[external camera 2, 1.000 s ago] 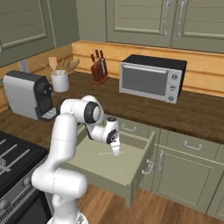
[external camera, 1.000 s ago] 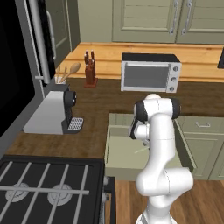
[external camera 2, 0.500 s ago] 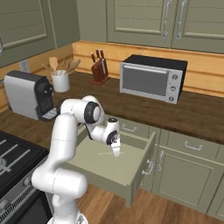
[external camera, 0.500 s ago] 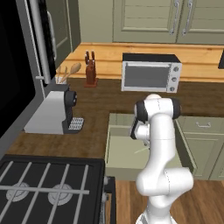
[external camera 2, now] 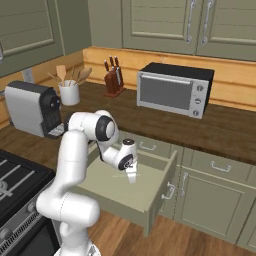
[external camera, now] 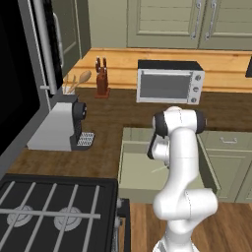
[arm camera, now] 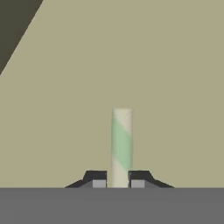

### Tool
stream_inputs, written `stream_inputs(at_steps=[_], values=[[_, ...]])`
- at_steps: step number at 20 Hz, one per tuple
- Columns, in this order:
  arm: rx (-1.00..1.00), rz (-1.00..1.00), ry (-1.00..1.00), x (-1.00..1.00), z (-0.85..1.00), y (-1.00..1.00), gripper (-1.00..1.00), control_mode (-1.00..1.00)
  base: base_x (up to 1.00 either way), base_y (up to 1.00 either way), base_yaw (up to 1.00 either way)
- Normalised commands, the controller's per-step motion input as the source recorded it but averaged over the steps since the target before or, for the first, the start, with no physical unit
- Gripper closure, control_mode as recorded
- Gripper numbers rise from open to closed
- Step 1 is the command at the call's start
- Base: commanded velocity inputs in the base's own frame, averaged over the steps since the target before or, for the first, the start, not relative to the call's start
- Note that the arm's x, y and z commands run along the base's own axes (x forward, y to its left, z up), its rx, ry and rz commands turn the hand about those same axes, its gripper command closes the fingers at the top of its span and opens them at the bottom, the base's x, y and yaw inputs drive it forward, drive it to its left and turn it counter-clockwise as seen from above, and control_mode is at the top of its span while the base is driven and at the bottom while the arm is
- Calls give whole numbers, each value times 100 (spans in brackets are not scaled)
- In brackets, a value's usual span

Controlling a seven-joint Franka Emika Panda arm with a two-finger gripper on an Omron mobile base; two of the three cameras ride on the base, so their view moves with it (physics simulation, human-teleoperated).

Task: Take a straw from the drawer in front and place it inside the glass cup on the dining counter.

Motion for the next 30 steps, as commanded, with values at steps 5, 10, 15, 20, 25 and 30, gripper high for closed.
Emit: stream_inputs(at_steps=[5, 10, 15, 20, 25, 30], values=[[0, -2, 19, 2, 13, -10, 100, -100, 0, 0, 0], [3, 0, 25, 12, 80, -1, 100, -100, 0, 0, 0], [3, 0, 17, 1, 100, 0, 100, -100, 0, 0, 0], [2, 8, 12, -1, 100, 0, 100, -100, 0, 0, 0], [0, 26, 6, -4, 100, 0, 100, -100, 0, 0, 0], [-1, 39, 0, -2, 100, 0, 100, -100, 0, 0, 0]])
